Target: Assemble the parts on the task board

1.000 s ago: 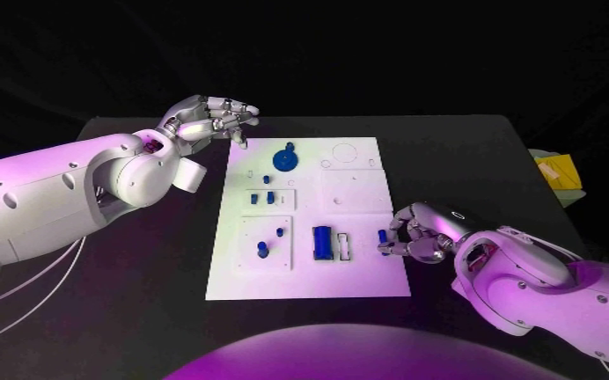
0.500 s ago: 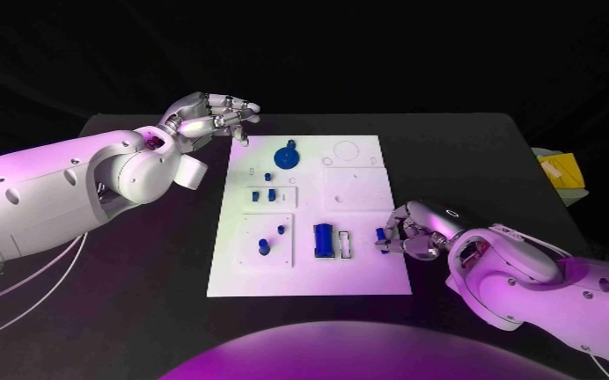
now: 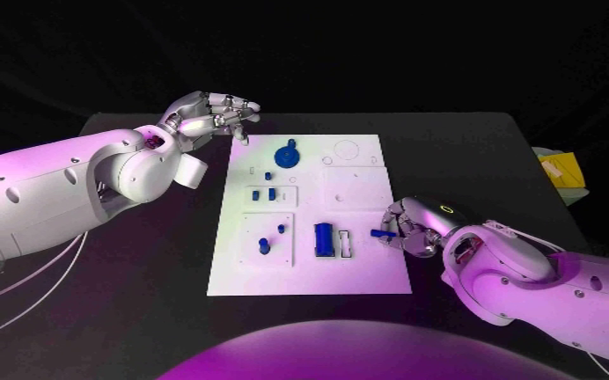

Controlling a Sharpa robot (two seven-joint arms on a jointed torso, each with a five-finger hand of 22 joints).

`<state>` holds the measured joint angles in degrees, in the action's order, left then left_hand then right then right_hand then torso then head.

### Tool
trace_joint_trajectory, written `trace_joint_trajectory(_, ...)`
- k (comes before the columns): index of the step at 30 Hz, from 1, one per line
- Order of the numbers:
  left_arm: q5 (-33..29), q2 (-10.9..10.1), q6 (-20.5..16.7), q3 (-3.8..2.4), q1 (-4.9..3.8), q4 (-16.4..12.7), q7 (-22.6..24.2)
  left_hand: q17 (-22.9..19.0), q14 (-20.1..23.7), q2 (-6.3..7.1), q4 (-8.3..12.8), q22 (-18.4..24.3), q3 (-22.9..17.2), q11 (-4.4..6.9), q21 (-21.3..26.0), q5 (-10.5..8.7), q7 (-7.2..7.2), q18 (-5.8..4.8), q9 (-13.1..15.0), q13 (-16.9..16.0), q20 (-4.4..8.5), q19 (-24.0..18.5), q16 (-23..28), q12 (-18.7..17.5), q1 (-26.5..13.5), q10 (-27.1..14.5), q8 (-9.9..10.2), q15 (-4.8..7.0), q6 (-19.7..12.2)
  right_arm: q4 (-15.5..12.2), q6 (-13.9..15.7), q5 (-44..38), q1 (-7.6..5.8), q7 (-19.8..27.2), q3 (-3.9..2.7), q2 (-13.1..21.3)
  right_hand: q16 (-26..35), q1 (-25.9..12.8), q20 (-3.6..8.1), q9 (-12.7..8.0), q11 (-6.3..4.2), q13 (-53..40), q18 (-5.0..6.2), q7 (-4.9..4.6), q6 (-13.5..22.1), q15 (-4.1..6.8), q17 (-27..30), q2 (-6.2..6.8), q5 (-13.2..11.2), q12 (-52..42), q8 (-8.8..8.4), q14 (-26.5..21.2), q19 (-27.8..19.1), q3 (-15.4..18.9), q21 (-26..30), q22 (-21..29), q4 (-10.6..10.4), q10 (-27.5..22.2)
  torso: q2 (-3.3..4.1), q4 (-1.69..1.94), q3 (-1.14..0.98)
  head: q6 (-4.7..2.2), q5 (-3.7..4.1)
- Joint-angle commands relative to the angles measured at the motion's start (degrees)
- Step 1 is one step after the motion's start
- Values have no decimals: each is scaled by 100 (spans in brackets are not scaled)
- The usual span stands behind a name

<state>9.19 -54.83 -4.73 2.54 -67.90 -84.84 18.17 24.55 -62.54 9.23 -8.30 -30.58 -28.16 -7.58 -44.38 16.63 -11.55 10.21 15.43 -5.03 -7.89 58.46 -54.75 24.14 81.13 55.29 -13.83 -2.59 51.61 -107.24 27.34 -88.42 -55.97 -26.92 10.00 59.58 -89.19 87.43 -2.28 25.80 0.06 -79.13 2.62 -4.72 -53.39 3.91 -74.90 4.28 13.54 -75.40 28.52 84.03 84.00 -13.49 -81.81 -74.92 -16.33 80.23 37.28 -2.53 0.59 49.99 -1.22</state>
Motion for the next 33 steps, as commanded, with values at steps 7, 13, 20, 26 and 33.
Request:
trace_joint_trajectory(7, -35, 0, 88, -3, -3, -10, 40, -8, 30, -5, 3, 5, -24, -2, 28, 14, -19, 31, 5, 4, -9, 26, -38, 21, -29, -47, 26, -30, -24, -105, -347, -76, 54, -394, 49, 29, -9, -825, 53, 264, -17, 71, -98, 41, 97, 9, -1359, 394, 217, -21, 287, 562, 451, -1566, -21, -1157, 669, 47, -4, -3, 2, 1, 0)
trace_joint_trajectory(13, -35, -2, 88, -3, -3, -12, 40, -10, 32, -8, 2, 6, -28, -3, 30, 14, -19, 31, 7, 4, -10, 26, -39, 23, -31, -50, 29, -31, -25, -269, -208, 96, 6, -438, 44, 74, -28, -1231, 59, 292, -22, 80, -108, 47, 85, 17, -1400, 374, 529, -1, 317, 571, 463, -1877, -67, -1182, 680, 79, -4, -5, 9, 1, 3)
trace_joint_trajectory(20, -35, -1, 85, -3, -4, -16, 42, -10, 32, -8, 2, 6, -28, -3, 30, 14, -19, 31, 7, 4, -10, 26, -39, 23, -31, -50, 29, -31, -25, -457, -32, 275, -89, -366, 38, 43, -60, -1615, 74, 301, -43, -20, -133, 67, 26, 32, -1466, 455, 838, -120, 335, 587, 490, -1975, -190, -1240, 634, 178, -2, -4, 6, 1, -3)
trace_joint_trajectory(26, -35, -6, 84, -3, -4, -22, 42, -10, 32, -8, 2, 6, -28, -3, 30, 14, -19, 31, 7, 4, -10, 26, -39, 23, -31, -50, 29, -31, -25, -554, 126, 475, -113, -323, 34, -84, -61, -1838, 83, 290, -52, -50, -133, 80, -6, 41, -1468, 536, 867, -150, 323, 587, 492, -1921, -186, -1242, 590, 203, 1, 3, 5, 1, -17)
trace_joint_trajectory(33, -35, -3, 93, -3, -4, -34, 43, -10, 32, -8, 2, 6, -28, -3, 30, 14, -19, 31, 7, 4, -10, 26, -39, 23, -31, -50, 29, -31, -25, -500, 172, 689, -110, -339, 33, -358, -60, -2034, 88, 276, -53, -72, -132, 79, -35, 43, -1465, 516, 986, -170, 306, 587, 492, -1822, -180, -1242, 504, 220, 10, 0, 8, 1, -23)
